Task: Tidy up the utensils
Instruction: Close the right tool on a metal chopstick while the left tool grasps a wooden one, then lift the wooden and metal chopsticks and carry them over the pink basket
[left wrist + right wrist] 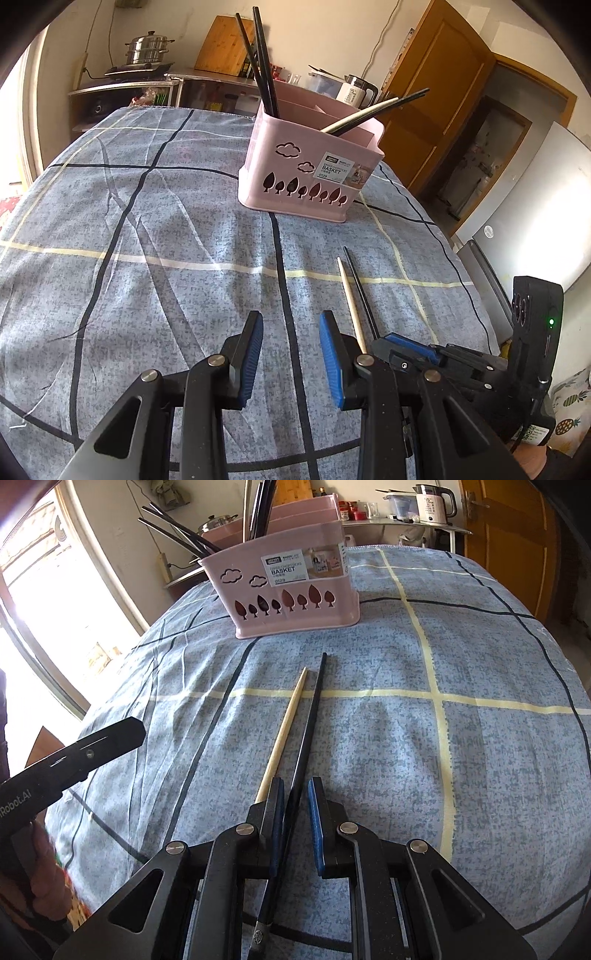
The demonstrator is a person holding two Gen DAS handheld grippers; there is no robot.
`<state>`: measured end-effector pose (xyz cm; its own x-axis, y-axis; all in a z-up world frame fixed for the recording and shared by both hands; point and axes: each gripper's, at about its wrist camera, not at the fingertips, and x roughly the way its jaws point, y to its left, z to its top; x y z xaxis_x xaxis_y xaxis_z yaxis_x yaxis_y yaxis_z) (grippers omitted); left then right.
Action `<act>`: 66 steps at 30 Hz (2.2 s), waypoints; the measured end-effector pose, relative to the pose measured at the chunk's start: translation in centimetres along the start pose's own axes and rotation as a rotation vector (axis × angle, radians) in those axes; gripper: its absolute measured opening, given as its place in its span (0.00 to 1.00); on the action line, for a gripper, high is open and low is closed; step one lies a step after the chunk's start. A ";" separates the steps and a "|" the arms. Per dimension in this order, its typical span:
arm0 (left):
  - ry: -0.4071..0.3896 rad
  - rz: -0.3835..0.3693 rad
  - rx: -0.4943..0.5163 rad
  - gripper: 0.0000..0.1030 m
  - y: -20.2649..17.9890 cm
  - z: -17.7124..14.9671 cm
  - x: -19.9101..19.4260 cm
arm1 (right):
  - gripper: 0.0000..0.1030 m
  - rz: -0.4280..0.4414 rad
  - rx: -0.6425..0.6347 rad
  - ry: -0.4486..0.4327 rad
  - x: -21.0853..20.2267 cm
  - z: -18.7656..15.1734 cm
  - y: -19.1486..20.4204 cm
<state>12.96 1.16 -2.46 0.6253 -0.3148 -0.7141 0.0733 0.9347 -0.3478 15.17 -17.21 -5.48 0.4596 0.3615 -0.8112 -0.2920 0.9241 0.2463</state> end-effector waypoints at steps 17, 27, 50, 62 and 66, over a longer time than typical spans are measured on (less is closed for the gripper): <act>0.116 -0.022 0.129 0.30 -6.2 1.7 9.0 | 0.08 -0.027 0.111 -0.017 -3.0 -1.8 -5.7; 0.094 0.050 0.175 0.08 -6.2 1.7 10.0 | 0.12 -0.042 0.132 -0.036 -3.0 -0.4 -6.6; 0.187 0.106 0.284 0.06 -5.4 4.0 11.1 | 0.12 -0.123 0.075 0.045 1.8 6.3 -6.6; 0.117 0.072 0.286 0.05 -6.2 6.6 8.6 | 0.05 -0.069 0.082 -0.008 -0.3 6.8 -6.1; 0.044 0.045 0.285 0.05 -6.8 8.4 5.5 | 0.05 -0.046 0.073 -0.064 -2.4 7.9 -5.4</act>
<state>22.40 -5.50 1.07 0.5989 -0.2725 -0.7530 0.2655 0.9547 -0.1343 22.27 -22.11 -0.66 0.5247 0.3230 -0.7876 -0.2087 0.9458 0.2488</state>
